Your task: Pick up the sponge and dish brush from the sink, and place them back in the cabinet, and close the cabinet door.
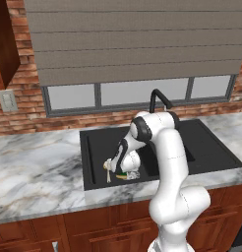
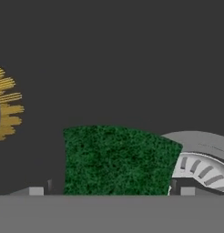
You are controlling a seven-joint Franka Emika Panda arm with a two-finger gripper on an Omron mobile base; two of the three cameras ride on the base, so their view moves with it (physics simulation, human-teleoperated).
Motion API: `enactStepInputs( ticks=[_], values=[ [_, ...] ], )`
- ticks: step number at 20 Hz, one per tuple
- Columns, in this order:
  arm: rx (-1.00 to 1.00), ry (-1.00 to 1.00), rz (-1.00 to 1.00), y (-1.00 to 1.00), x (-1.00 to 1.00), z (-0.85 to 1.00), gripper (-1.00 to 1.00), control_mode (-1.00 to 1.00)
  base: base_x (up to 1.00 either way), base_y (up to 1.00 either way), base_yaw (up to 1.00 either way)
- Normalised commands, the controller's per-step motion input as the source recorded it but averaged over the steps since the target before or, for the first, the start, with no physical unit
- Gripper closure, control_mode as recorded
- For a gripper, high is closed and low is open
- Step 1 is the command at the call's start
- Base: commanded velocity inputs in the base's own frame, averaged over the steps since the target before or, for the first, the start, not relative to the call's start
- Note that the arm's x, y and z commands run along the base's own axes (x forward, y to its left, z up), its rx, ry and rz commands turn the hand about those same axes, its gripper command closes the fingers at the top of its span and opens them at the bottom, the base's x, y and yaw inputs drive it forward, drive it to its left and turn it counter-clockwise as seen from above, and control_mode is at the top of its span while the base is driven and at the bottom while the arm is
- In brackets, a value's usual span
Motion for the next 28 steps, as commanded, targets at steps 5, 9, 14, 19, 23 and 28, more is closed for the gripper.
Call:
enactStepInputs(
  ticks=[5, 9, 14, 19, 23, 28],
  values=[
    [0.00, 0.00, 0.00, 0.00, 0.01, -0.06, 1.00, -1.00, 0.00, 0.00, 0.00],
    [0.00, 0.00, 0.00, 0.00, 0.00, 0.00, 1.00, -1.00, 0.00, 0.00, 0.00],
    [0.00, -0.01, 0.00, 0.00, 0.00, 0.03, 1.00, -1.00, 0.00, 0.00, 0.00],
    [0.00, -0.04, 0.06, 0.00, 0.00, 0.44, 1.00, -1.00, 0.00, 0.00, 0.00],
    [0.00, -0.07, 0.08, 0.00, 0.00, 0.66, 1.00, -1.00, 0.00, 0.00, 0.00],
    [0.00, -0.07, 0.10, 0.00, -0.02, 0.68, 1.00, -1.00, 0.00, 0.00, 0.00]
  ],
)
